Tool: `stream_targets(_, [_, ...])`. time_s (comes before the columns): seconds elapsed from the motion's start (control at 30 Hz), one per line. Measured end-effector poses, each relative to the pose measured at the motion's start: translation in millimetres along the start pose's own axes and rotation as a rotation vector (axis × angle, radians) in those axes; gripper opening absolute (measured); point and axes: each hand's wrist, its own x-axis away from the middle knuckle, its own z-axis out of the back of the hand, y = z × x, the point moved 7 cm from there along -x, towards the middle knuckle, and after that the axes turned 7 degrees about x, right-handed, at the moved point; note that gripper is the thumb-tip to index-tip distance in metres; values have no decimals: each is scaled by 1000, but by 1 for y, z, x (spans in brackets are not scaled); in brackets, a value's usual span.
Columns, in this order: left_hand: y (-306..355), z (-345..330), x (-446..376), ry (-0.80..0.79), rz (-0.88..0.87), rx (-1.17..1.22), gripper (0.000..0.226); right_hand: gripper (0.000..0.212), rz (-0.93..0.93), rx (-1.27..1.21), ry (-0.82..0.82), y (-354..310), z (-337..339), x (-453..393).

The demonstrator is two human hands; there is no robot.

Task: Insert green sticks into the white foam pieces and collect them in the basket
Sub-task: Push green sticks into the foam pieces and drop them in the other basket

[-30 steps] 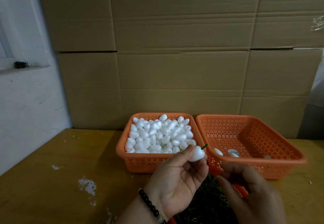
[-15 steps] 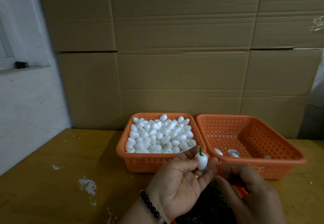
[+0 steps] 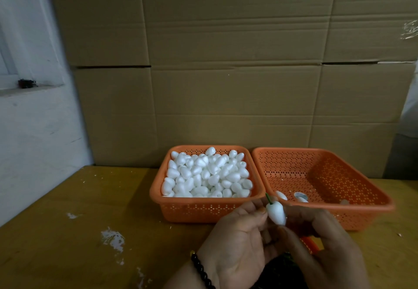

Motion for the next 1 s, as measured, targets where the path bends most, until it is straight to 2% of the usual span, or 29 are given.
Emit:
stream_targets(0.2, [-2,1,-2,3,-22,-124,34,30,39,24,-3,0,0,0])
stream_targets(0.47, [-10,3,-5,43,-12,-214,30,28,69,36,20,-1,3,-2])
stream_targets(0.6, [-8,7,-5,84,-13,-190,27,27,23,54,12,1,4,-6])
stream_targets(0.73, [-1,14,-6,134,-49,-304,9,34,-135,88,-44,24,4,-23])
stream_targets(0.83, [14,23,-4,185,-119,-372,12,22,-263,197,-107,54,1,-44])
stream_targets(1.0, [39,34,-3,259,-240,-514,11,22,-319,543,-273,93,-9,-66])
